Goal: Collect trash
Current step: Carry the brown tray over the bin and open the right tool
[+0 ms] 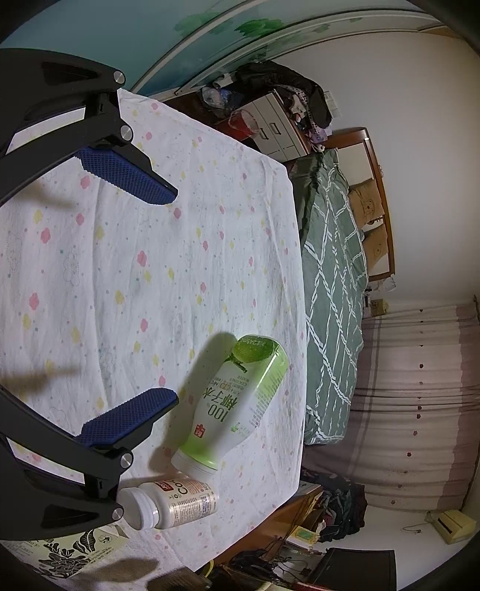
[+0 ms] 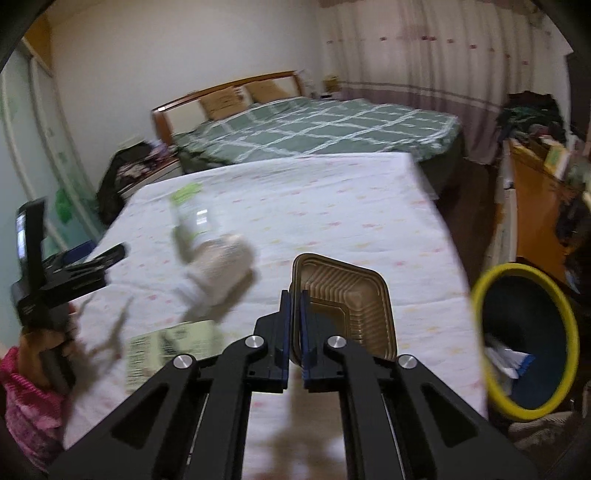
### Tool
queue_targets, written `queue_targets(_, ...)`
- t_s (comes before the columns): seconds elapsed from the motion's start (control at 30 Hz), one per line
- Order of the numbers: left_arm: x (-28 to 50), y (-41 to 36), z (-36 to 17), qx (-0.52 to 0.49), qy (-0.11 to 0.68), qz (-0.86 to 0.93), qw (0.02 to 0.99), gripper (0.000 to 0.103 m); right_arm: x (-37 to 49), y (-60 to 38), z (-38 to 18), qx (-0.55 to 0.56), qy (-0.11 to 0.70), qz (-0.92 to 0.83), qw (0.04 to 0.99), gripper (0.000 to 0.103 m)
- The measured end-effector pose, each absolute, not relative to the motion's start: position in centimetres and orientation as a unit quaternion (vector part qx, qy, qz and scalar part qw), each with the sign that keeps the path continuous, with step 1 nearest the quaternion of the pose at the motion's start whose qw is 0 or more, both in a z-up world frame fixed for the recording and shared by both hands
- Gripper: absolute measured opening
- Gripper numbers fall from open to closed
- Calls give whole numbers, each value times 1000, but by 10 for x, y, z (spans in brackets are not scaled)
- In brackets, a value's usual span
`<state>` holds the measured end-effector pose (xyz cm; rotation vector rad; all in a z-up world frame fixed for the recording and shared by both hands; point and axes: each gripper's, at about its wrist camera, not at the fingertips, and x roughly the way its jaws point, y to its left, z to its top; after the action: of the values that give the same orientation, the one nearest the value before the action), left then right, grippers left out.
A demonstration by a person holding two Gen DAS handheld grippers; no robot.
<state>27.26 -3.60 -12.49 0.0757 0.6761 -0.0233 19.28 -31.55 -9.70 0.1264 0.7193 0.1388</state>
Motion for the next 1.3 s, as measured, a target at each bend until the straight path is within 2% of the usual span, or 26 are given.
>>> queue_targets(0.5, 276, -35, -126, 39, 337, -9, 941, 98, 208, -451, -126, 90, 379, -104, 915, 5)
queue_targets(0.93, 276, -35, -127, 39, 338, -9, 940, 98, 210, -507, -168, 125, 417, -171, 884, 5)
queue_targets(0.97, 276, -35, -127, 39, 338, -9, 940, 98, 210, -509, -169, 126, 418, -173, 883, 7)
queue_targets(1.03, 276, -35, -127, 40, 339, -9, 940, 98, 209, -512, -171, 130, 420, -179, 880, 18)
queue_targets(1.07, 276, -35, -127, 40, 338, -9, 940, 98, 208, -513, -171, 132, 419, -181, 880, 28)
queue_targets(1.1, 276, -35, -127, 40, 338, -9, 940, 98, 206, -513, -171, 133, 417, -183, 880, 31)
queue_targets(1.3, 276, -35, -128, 41, 338, -8, 940, 98, 197, -510, -163, 132, 407, -187, 885, 32)
